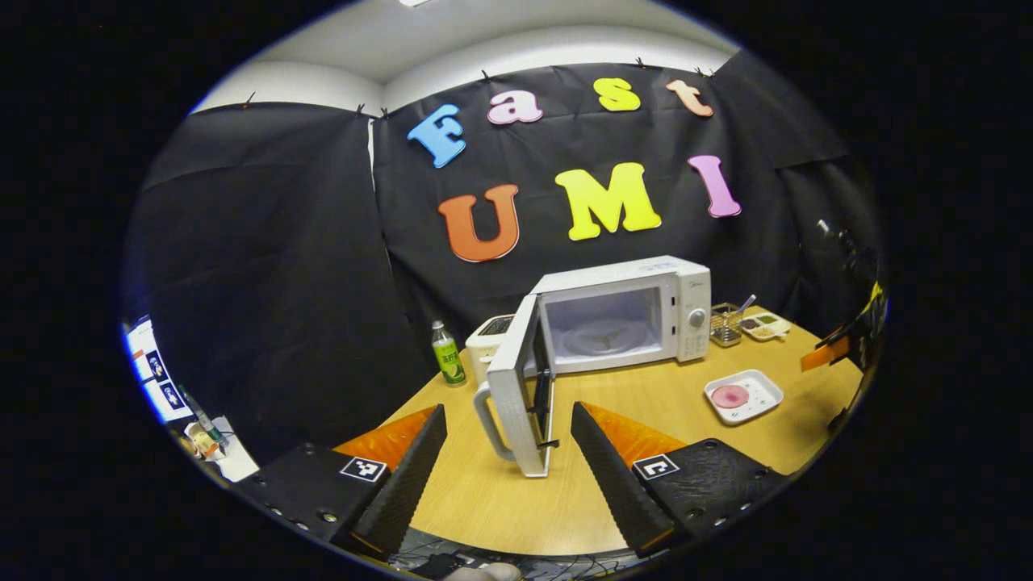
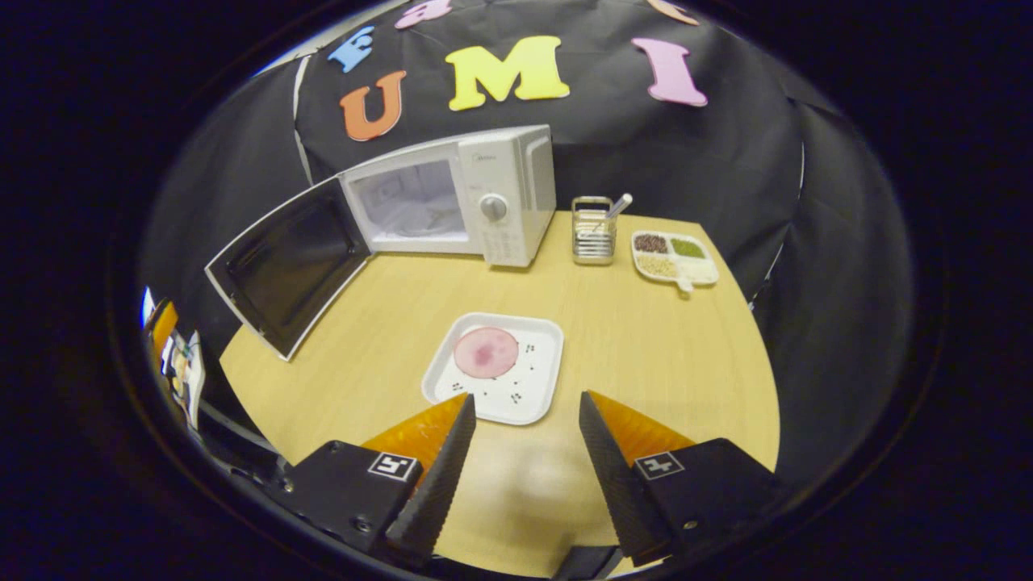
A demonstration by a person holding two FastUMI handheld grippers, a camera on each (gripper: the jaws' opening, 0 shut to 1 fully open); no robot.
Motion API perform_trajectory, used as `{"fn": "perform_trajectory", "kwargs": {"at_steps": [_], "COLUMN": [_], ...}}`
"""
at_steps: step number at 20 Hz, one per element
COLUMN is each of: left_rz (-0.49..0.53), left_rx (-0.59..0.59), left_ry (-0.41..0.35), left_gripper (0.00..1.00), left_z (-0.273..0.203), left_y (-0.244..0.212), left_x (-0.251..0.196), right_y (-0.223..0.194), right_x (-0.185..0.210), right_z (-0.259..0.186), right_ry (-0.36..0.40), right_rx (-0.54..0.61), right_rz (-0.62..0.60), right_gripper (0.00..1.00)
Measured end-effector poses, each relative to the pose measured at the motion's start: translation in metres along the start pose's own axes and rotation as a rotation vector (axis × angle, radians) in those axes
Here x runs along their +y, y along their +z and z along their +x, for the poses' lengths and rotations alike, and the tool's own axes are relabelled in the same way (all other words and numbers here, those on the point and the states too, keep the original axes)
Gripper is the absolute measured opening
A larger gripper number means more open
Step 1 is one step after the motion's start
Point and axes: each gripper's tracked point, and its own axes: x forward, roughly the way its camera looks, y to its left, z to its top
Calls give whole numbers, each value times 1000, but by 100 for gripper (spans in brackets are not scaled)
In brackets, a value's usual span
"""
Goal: Open the microwave oven with the left hand, put the food in, and close the microwave oven.
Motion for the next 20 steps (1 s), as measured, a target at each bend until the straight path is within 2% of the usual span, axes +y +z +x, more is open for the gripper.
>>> {"fn": "perform_trajectory", "kwargs": {"at_steps": [1, 3, 4, 5, 6, 7, 9, 10, 11, 12, 13, 14, 15, 20], "left_rz": [-23, -76, -87, -88, -85, -78, -59, -52, -49, -50, -56, -65, -69, -55], "left_rx": [-7, -15, -22, -33, -40, -46, -47, -47, -44, -39, -32, -30, -30, -69], "left_ry": [0, 15, 29, 45, 55, 57, 56, 58, 59, 62, 64, 56, 50, 2], "left_gripper": [95, 95, 95, 95, 95, 95, 95, 95, 95, 95, 95, 95, 95, 95], "left_z": [-1, -1, 0, 0, 1, 2, 4, 5, 7, 10, 13, 16, 20, 40], "left_y": [11, 31, 41, 50, 57, 62, 68, 68, 67, 66, 63, 62, 62, 64], "left_x": [-6, -19, -22, -24, -26, -29, -32, -32, -29, -28, -26, -27, -28, -18], "right_y": [-4, -8, -11, -16, -18, -23, -31, -34, -33, -35, -34, -37, -34, -34], "right_x": [-7, -11, -13, -13, -11, -9, -4, -4, -5, -10, -13, -12, -16, -17], "right_z": [16, 42, 53, 63, 70, 77, 85, 88, 89, 90, 89, 88, 90, 92], "right_ry": [7, 43, 59, 79, 104, 123, 156, 152, 141, 117, 91, 75, 63, -25], "right_rx": [35, 93, 120, 146, 167, 191, 228, 244, 233, 262, 269, 278, 294, 325], "right_rz": [30, 85, 99, 113, 124, 132, 156, 167, 185, 193, 221, 248, 270, 267], "right_gripper": [81, 69, 54, 63, 59, 46, 41, 46, 29, 34, 21, 15, 5, 4]}}
